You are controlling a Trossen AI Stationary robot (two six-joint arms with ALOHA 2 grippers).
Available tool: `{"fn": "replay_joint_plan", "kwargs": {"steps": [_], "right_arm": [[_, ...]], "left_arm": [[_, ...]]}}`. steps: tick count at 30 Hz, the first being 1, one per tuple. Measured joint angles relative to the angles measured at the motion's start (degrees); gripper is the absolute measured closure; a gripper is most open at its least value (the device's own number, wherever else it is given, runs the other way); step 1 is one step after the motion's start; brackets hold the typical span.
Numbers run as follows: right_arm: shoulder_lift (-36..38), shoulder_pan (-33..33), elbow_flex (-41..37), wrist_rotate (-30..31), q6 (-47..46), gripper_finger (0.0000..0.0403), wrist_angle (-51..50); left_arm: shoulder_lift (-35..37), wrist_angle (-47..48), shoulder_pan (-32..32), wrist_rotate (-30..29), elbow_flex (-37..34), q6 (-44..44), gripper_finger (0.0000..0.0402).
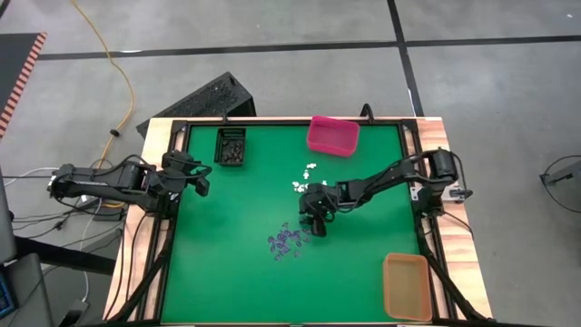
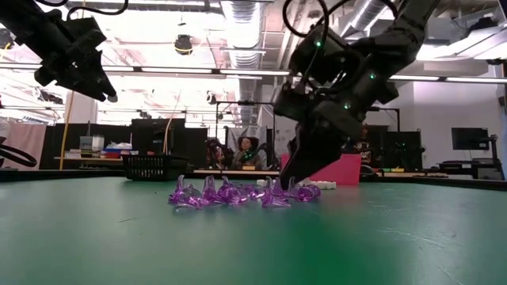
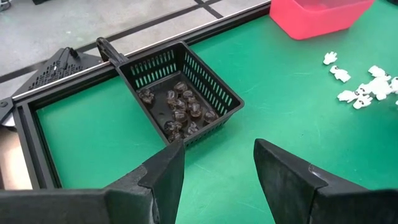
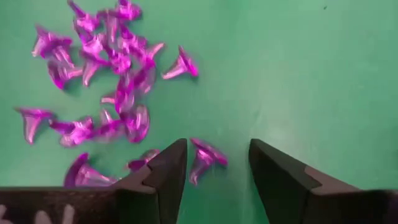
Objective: Sort Halloween decoration
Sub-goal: Put the pink witch hat toy into the orange bin
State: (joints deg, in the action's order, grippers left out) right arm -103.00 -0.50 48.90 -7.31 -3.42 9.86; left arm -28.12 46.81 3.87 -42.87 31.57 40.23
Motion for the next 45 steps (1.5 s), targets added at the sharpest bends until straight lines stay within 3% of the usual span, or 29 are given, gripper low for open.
{"fn": "replay_joint_plan", "kwargs": {"steps": [5,13,18,24,32,39,45], "right_arm": [[-0.31,0.01,0.09,0.15,0.87,0.0228,-0.24],[-0.22,0.01,0.09,0.29,0.87,0.0341,-0.48],[-0.21,0.01,0.09,-0.11,0.77,0.0386,-0.43],[0.80,0.17,0.02,-0.17,-1.27,0.0386,-0.88],[8.84,0.27,-0.15,1.03,-2.86,0.0386,-5.47],[18.60,-1.70,-0.11,1.42,-10.15,0.0386,-16.33],[27.32,-8.93,-0.11,4.40,-20.93,0.0386,-31.41]], "left_arm": [[-0.02,0.00,0.01,0.13,0.00,0.02,0.0219],[-0.02,0.00,0.01,0.07,0.00,0.07,0.0219],[0.00,0.00,0.00,0.04,0.00,0.07,0.0219],[-0.01,0.00,0.01,0.02,0.00,0.09,0.0219],[-0.02,0.02,-0.01,0.00,0.00,-0.02,0.0219],[-0.02,0.04,-0.01,0.00,0.00,-0.07,0.0219],[-0.02,0.07,-0.01,-0.14,0.00,-0.51,0.0219]]}}
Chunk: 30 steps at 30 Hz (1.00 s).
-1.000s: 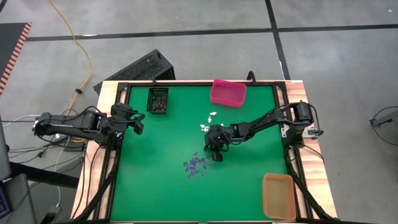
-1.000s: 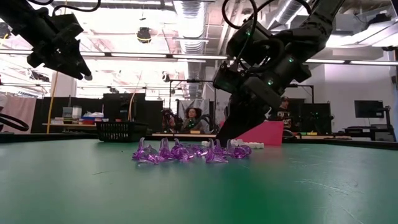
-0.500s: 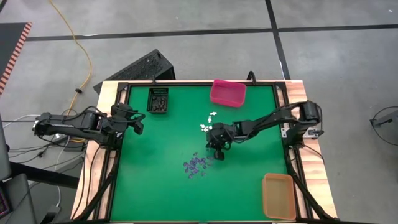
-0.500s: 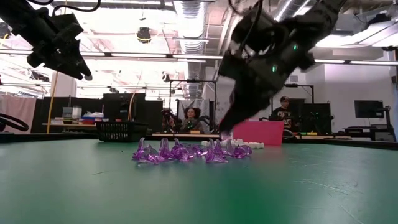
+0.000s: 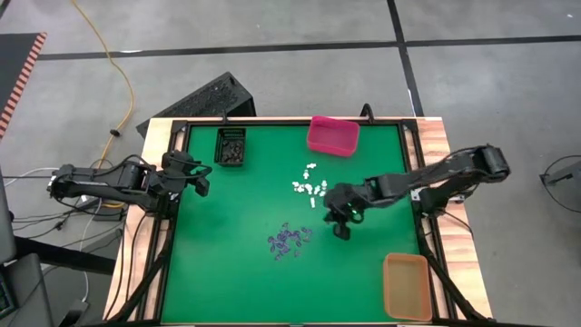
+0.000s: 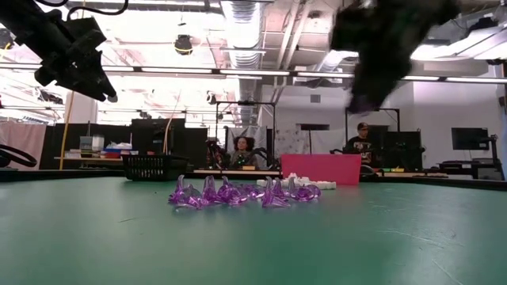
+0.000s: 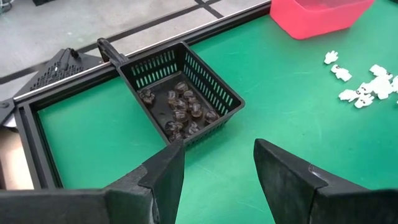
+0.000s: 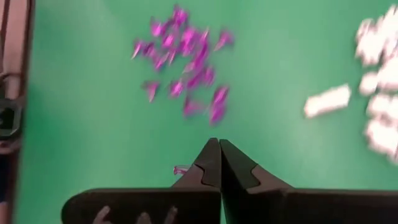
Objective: Sort Halloween decoration
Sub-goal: Put the pink witch hat toy into the orange bin
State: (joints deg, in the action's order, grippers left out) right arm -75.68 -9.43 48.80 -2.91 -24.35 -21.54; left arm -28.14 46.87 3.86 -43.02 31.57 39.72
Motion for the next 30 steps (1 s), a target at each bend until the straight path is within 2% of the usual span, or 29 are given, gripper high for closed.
{"fn": "replay_joint_plan", "kwargs": {"steps": [4,8,16,21,30], "right_arm": [[4.64,-7.02,0.00,3.19,-10.63,0.0386,-7.82],[7.88,-14.51,0.02,6.33,-21.46,0.0386,-11.48],[9.46,-30.55,0.04,6.53,-48.12,0.0386,-21.16],[9.31,-39.88,0.04,6.53,-63.85,0.0386,-22.93],[9.16,-49.91,0.07,6.08,-82.66,0.0386,-30.15]], "left_arm": [[0.01,-0.02,0.01,-0.43,0.00,-0.99,0.0219],[0.00,0.00,0.00,-1.19,0.00,-1.04,0.0219],[0.00,-0.02,0.00,-1.04,0.00,-0.88,0.0219],[0.02,-0.02,0.02,-1.28,0.00,0.03,0.0219],[0.01,-0.04,0.02,-1.36,0.00,0.57,0.0219]]}}
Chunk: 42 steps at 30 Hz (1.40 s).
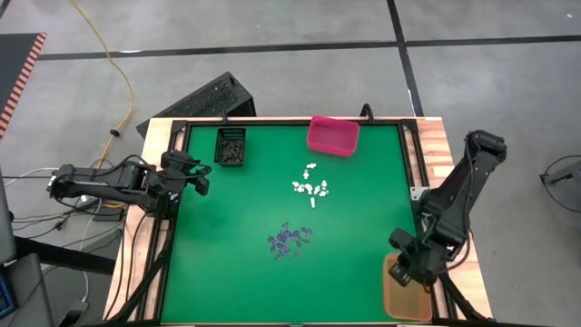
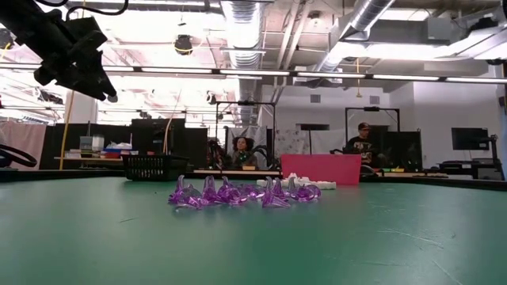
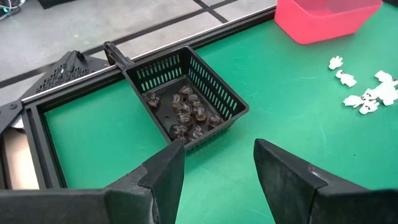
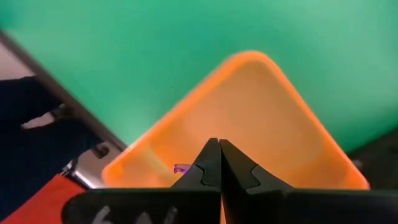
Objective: Sort Halloween decoration
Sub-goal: Put the pink witch hat toy into the orange bin
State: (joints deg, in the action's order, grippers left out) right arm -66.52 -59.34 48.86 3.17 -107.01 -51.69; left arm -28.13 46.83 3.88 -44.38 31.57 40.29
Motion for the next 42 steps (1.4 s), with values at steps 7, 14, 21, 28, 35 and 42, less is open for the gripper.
{"fn": "replay_joint_plan", "kwargs": {"steps": [7,14,21,28,35,42], "right_arm": [[-1.40,-2.15,0.00,-0.30,-3.70,0.0349,-1.23],[-1.51,-2.13,0.00,-0.40,-3.47,0.0304,-1.22],[-1.29,4.95,0.47,1.96,8.59,0.0296,3.37],[-1.25,22.09,2.59,6.74,34.59,0.0295,5.60],[-1.71,39.08,2.62,10.12,59.63,0.0295,13.24],[-6.90,48.63,2.62,10.65,82.25,0.0294,28.29]], "left_arm": [[-0.01,-0.02,0.00,0.00,0.00,0.89,0.0219],[0.01,0.00,-0.02,0.00,0.00,0.85,0.0219],[0.00,0.00,-0.01,0.00,0.00,0.76,0.0219],[-0.01,0.00,0.00,-0.04,0.00,0.55,0.0219],[-0.01,0.01,-0.01,-0.65,0.00,-0.59,0.0219],[0.01,0.00,-0.01,-1.92,0.00,-0.63,0.0219]]}}
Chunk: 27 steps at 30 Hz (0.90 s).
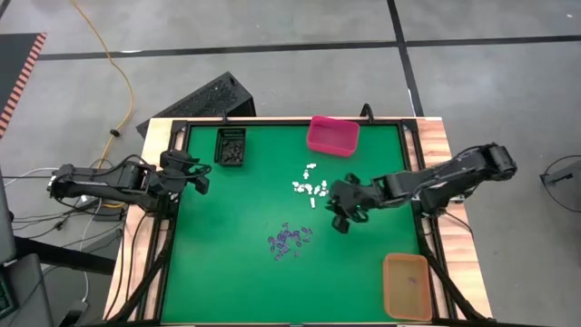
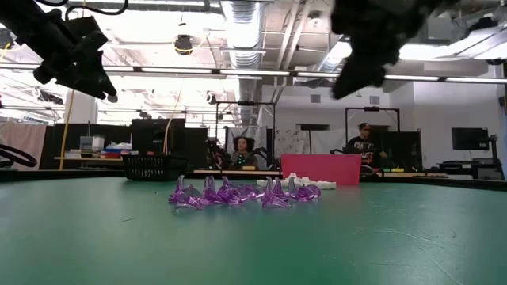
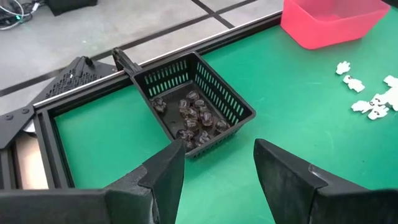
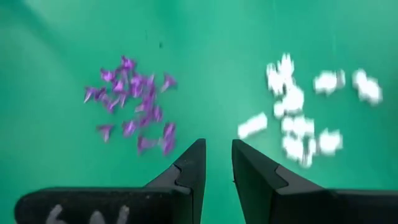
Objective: Sort Halloween decoration
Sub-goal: Put the pink witch hat toy into the orange bin
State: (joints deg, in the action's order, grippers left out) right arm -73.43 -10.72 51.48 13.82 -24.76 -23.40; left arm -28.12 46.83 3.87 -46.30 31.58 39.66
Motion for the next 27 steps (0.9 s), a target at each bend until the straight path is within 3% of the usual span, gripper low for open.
{"fn": "replay_joint_plan", "kwargs": {"steps": [6,14,19,27], "right_arm": [[-8.38,2.90,0.00,-3.13,10.77,0.0294,12.10],[-18.69,2.32,-0.02,-10.39,13.76,0.0294,22.55],[-19.53,3.01,-0.02,-14.57,15.91,0.0294,25.64],[-20.84,2.80,-0.02,-14.85,19.17,0.0294,25.03]], "left_arm": [[0.00,0.01,0.01,-0.11,0.02,0.00,0.0219],[0.00,0.03,0.00,-0.25,0.02,0.06,0.0219],[0.00,0.02,0.01,0.15,0.02,0.09,0.0219],[-0.01,0.02,0.00,1.06,0.02,0.24,0.0219]]}}
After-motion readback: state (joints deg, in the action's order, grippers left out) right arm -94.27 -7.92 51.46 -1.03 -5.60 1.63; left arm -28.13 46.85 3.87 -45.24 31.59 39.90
